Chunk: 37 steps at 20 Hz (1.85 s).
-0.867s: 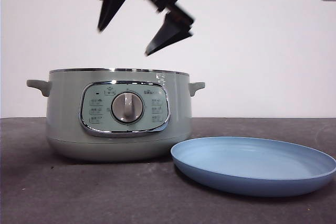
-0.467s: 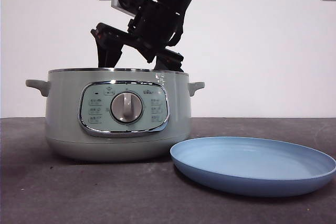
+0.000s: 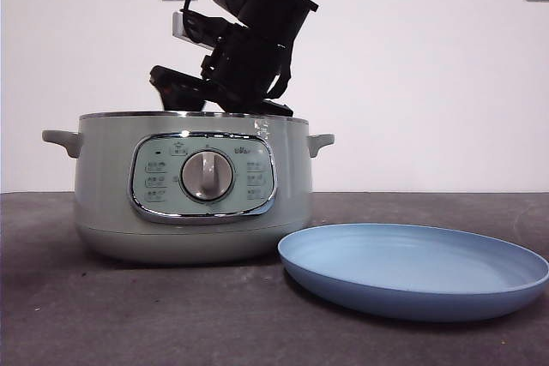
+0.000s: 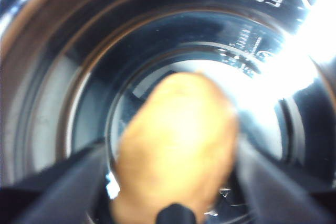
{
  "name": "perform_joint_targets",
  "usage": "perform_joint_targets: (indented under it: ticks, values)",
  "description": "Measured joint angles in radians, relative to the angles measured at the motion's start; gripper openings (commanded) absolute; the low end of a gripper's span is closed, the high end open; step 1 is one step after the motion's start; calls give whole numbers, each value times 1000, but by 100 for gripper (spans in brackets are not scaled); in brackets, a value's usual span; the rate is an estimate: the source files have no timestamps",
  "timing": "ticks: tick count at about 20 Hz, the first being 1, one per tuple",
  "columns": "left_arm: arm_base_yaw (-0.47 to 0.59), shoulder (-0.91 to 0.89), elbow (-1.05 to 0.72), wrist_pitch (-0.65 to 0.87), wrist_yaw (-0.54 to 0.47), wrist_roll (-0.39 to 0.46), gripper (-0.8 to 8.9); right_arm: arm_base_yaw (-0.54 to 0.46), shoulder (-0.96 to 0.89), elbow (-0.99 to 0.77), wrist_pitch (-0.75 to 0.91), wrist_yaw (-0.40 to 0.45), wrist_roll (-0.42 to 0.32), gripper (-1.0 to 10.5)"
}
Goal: Take the potato out from the steamer,put the potato on the plate,close the lid
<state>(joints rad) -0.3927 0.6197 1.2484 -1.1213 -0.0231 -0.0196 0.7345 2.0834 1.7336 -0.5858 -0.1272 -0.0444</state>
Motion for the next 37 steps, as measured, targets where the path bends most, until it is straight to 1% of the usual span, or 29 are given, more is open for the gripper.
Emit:
perform_joint_targets:
  ticks: [4, 6, 9, 12, 13, 16, 18, 20, 22, 25, 29, 33, 37]
  values:
    - [0, 0, 0, 0, 0, 0, -9, -1, -10, 2, -1, 0, 0, -9]
    - [0, 0, 0, 0, 0, 0, -9, -1, -48, 2, -10, 1, 0, -9]
    - [0, 0, 0, 1, 0, 0, -9, -1, -190, 2, -42, 2, 0, -11]
    - [0, 0, 0, 1, 0, 0, -9, -1, -340, 5, -152, 6, 0, -12]
    - [0, 0, 0, 1, 0, 0, -9, -1, -378, 5, -198, 18, 0, -12]
    - [0, 0, 0, 1, 0, 0, -9, -1, -493, 5, -365, 114, 0, -12]
    - [0, 0, 0, 2, 0, 0, -9, -2, -558, 5, -451, 136, 3, -12]
    - [0, 0, 0, 2, 1, 0, -9, -1, -617, -18, -480, 147, 5, -12]
    - [0, 0, 0, 2, 1, 0, -9, -1, -676, -84, -478, 166, 16, -12]
    - [0, 0, 0, 2, 4, 0, -9, -1, -761, -248, -410, 183, 48, -12]
    - [0, 0, 0, 2, 4, 0, -9, -1, -865, -530, -242, 183, 99, -12]
    - [0, 0, 0, 2, 5, 0, -9, -1, -877, -784, -39, 182, 155, -12]
    - [0, 0, 0, 2, 28, 0, -9, -3, -874, -954, 155, 183, 172, -12]
